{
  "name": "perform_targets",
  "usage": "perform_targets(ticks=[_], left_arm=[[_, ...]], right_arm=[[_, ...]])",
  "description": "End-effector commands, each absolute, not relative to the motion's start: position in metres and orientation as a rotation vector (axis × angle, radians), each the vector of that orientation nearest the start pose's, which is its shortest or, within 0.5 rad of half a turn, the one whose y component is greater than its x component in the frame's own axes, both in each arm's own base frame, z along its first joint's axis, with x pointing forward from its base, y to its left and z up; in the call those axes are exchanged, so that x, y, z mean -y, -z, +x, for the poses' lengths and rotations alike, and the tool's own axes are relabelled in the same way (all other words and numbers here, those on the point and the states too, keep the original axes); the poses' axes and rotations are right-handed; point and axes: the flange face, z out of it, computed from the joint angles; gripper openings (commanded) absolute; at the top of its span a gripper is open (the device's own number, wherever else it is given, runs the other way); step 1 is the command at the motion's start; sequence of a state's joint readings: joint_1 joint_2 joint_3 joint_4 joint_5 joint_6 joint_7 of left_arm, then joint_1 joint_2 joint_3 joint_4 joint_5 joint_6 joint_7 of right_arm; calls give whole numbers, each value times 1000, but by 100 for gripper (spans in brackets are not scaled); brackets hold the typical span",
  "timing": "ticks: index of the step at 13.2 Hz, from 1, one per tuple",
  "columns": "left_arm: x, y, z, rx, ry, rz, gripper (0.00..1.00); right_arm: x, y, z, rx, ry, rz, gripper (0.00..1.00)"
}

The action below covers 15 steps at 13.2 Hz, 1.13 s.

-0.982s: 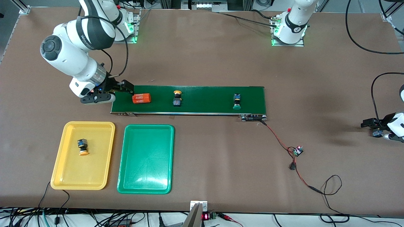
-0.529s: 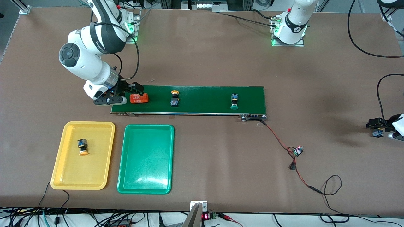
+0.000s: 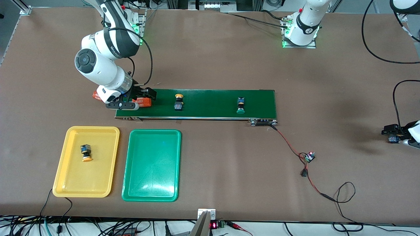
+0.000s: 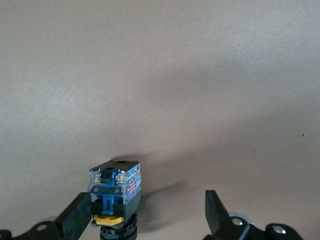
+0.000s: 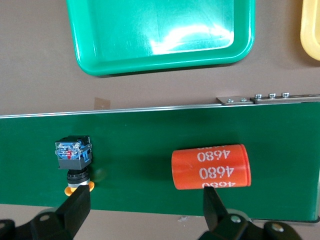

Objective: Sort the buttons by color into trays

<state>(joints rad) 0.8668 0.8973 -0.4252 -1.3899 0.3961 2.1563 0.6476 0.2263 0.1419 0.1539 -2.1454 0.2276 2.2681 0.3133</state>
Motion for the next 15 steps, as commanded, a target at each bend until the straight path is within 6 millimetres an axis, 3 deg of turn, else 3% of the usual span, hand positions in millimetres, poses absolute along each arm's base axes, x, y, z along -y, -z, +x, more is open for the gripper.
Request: perform_targets(ticks=[1,5,10,12,15], left_arm=[[-380,-194,624,-507,-71,-3116,100],[-374,-214,626,-536,-153,-3096,100],[-379,-212,624,-627,-192,-3031,100],[-379,-208,623,-647,-189,-3040,100],[-373,-198,624,-677,-197,-3046,100]], right_arm=[[-226,-330,513,-155,-113,-2947,100],[-246,-316,510,-153,-109,-2959,100],[-256,-300,513,-146,-76,-2955,100],[-270,-291,509,-169,-60,-2952,100],[-277,-286,513,-27,-7,-3015,100]])
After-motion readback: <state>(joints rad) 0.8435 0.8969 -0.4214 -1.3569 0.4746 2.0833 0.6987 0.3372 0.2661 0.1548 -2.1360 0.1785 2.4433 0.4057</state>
